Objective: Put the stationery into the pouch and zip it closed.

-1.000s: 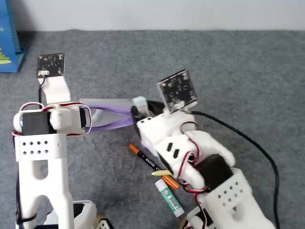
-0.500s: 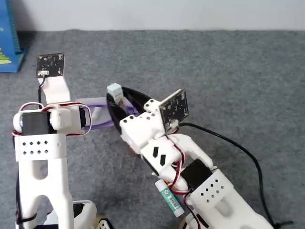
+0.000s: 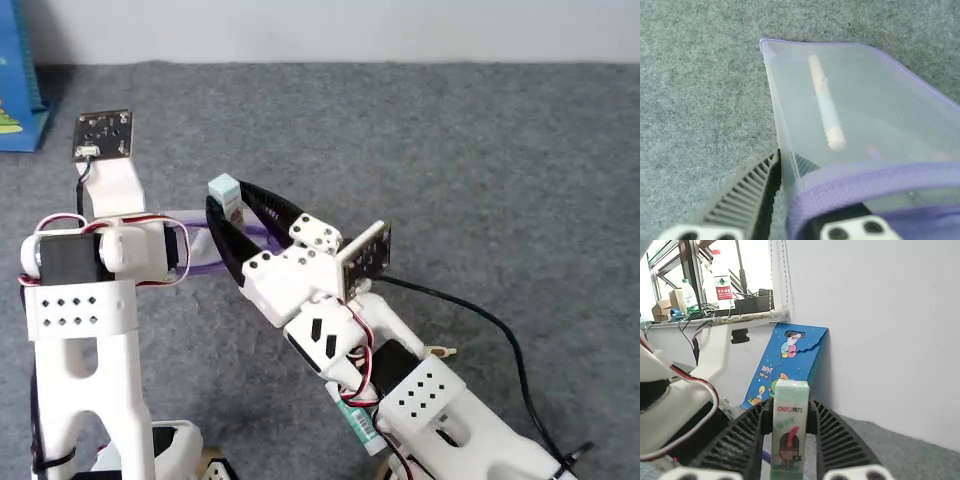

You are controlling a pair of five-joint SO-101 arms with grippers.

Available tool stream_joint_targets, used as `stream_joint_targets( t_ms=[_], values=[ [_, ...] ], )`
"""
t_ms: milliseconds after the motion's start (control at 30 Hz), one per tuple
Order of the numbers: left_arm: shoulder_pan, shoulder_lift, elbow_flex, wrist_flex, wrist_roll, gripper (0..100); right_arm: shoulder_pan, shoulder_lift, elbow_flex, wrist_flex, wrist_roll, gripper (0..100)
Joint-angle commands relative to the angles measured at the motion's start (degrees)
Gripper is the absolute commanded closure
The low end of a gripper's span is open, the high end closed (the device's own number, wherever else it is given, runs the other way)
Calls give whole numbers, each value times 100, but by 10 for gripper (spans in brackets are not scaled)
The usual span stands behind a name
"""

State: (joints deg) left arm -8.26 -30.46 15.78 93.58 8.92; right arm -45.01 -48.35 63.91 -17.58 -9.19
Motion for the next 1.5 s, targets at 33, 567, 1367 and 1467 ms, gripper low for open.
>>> stream_joint_targets(
  t_ms=[33, 567, 1367, 1467],
  values=[
    [53, -35, -479, 70, 70, 989, 101, 13, 70, -453, -26, 991],
    [273, -18, -1420, 563, 264, 989, 92, 13, 255, -620, 466, 991],
    [229, -18, -1235, 519, 264, 989, 171, -725, -563, 2967, 26, 735],
    [53, -18, -1235, 519, 264, 989, 295, -1103, -1424, 4927, -255, 736]
  ],
)
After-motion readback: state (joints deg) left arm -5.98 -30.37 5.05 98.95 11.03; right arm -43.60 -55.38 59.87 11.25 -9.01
